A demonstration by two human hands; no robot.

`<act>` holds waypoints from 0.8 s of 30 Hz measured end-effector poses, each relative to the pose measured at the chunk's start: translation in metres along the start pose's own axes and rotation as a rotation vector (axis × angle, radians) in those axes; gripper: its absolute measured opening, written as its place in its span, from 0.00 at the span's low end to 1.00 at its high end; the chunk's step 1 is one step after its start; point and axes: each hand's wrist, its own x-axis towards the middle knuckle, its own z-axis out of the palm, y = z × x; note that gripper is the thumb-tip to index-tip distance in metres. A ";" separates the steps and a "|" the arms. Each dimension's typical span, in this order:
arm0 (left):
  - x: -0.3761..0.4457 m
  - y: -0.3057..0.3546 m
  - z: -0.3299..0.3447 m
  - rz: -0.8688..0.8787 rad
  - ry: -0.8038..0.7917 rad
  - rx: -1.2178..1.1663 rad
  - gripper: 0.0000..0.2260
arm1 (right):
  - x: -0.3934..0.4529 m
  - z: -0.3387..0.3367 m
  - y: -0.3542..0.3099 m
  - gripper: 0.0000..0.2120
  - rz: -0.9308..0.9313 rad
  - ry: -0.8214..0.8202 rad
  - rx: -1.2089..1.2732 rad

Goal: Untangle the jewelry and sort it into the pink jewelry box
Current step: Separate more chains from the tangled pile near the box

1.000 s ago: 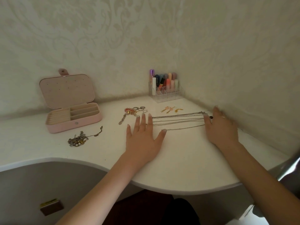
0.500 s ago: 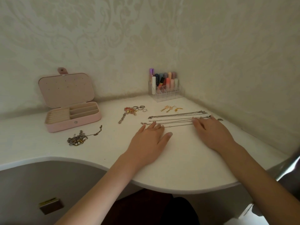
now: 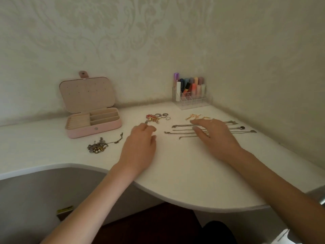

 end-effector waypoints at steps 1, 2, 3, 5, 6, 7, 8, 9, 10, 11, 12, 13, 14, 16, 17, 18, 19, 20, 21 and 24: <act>-0.003 -0.014 -0.007 -0.040 0.074 0.023 0.14 | 0.008 0.008 -0.016 0.15 -0.064 -0.030 0.024; -0.007 -0.028 -0.016 -0.092 0.132 0.036 0.13 | 0.016 0.017 -0.035 0.14 -0.131 -0.066 0.048; -0.010 -0.042 -0.024 -0.151 0.168 0.049 0.13 | 0.026 0.028 -0.054 0.14 -0.200 -0.108 0.070; -0.015 -0.067 -0.039 -0.251 0.183 0.099 0.12 | 0.047 0.052 -0.094 0.14 -0.323 -0.188 0.093; -0.017 -0.078 -0.045 -0.281 0.176 0.123 0.12 | 0.056 0.063 -0.112 0.15 -0.362 -0.226 0.104; -0.019 -0.088 -0.050 -0.302 0.166 0.137 0.12 | 0.065 0.074 -0.127 0.17 -0.381 -0.264 0.129; -0.022 -0.096 -0.054 -0.324 0.155 0.136 0.13 | 0.071 0.083 -0.139 0.18 -0.383 -0.312 0.172; -0.025 -0.103 -0.058 -0.343 0.153 0.125 0.14 | 0.076 0.090 -0.149 0.19 -0.374 -0.358 0.233; -0.029 -0.109 -0.061 -0.350 0.154 0.105 0.13 | 0.078 0.097 -0.155 0.20 -0.364 -0.396 0.300; -0.031 -0.114 -0.063 -0.340 0.154 0.083 0.10 | 0.079 0.104 -0.159 0.20 -0.349 -0.428 0.359; -0.033 -0.118 -0.066 -0.319 0.150 0.067 0.06 | 0.080 0.110 -0.162 0.19 -0.337 -0.448 0.391; -0.033 -0.121 -0.068 -0.295 0.144 0.056 0.02 | 0.081 0.117 -0.163 0.17 -0.325 -0.452 0.400; -0.031 -0.123 -0.070 -0.281 0.133 0.041 0.01 | 0.083 0.123 -0.162 0.14 -0.315 -0.435 0.408; -0.024 -0.126 -0.073 -0.278 0.126 -0.032 0.05 | 0.085 0.129 -0.160 0.06 -0.289 -0.374 0.474; -0.020 -0.125 -0.074 -0.294 0.137 -0.096 0.06 | 0.086 0.130 -0.159 0.03 -0.277 -0.344 0.501; -0.014 -0.127 -0.073 -0.329 0.146 -0.188 0.06 | 0.086 0.128 -0.159 0.01 -0.272 -0.313 0.516; -0.009 -0.126 -0.073 -0.370 0.154 -0.324 0.06 | 0.086 0.127 -0.159 0.03 -0.264 -0.283 0.529; -0.004 -0.127 -0.071 -0.413 0.161 -0.485 0.07 | 0.086 0.126 -0.159 0.04 -0.249 -0.252 0.543; 0.001 -0.128 -0.070 -0.449 0.168 -0.613 0.09 | 0.087 0.126 -0.158 0.04 -0.217 -0.224 0.565; 0.012 -0.125 -0.065 -0.499 0.193 -0.875 0.11 | 0.090 0.125 -0.152 0.03 -0.107 -0.162 0.612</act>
